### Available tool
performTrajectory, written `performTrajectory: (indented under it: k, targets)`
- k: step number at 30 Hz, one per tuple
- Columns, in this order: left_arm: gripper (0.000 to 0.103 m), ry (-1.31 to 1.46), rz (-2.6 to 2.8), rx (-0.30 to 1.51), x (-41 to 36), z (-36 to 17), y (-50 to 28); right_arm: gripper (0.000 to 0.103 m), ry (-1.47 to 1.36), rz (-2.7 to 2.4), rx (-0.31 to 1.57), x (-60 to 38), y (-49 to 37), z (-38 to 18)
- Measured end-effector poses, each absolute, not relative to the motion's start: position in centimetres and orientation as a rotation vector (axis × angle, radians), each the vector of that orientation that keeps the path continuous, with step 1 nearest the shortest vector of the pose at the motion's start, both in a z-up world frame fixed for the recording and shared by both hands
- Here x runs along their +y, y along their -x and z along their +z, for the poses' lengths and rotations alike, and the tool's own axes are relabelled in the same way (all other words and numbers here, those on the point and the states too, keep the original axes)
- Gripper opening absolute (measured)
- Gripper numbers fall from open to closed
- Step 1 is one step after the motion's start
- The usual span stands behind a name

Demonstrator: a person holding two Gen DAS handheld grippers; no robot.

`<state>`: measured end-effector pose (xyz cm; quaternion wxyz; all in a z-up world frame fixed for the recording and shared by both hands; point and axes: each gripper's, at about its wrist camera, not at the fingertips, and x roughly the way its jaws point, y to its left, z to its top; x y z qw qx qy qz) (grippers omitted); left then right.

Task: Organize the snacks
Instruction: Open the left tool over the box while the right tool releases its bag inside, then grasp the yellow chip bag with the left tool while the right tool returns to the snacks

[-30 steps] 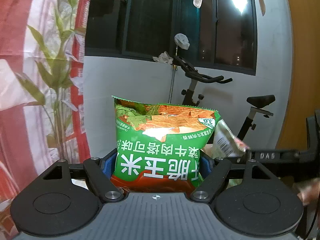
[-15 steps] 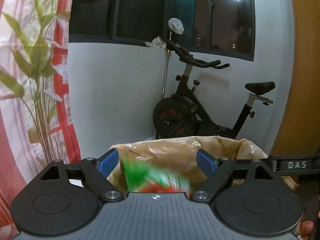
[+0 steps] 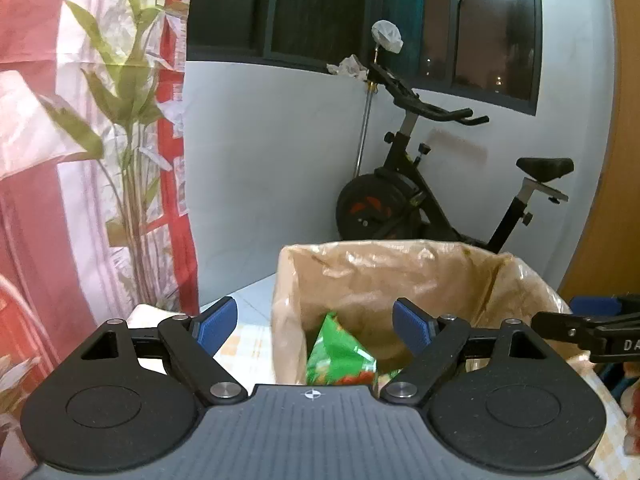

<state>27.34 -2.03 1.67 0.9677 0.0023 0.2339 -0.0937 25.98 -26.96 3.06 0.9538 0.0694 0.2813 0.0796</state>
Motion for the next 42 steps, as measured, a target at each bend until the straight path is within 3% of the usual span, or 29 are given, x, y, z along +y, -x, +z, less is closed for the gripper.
performTrajectory:
  k: [20, 42]
  targets:
    - [0.086, 0.023, -0.176, 0.528, 0.4, -0.9, -19.0, 0.096, 0.069, 0.225, 0.505, -24.2, -16.4, 1.1]
    - [0.087, 0.105, -0.188, 0.723, 2.8, -11.4, -14.3, 0.095, 0.075, 0.254, 0.588, -21.4, -10.3, -8.3]
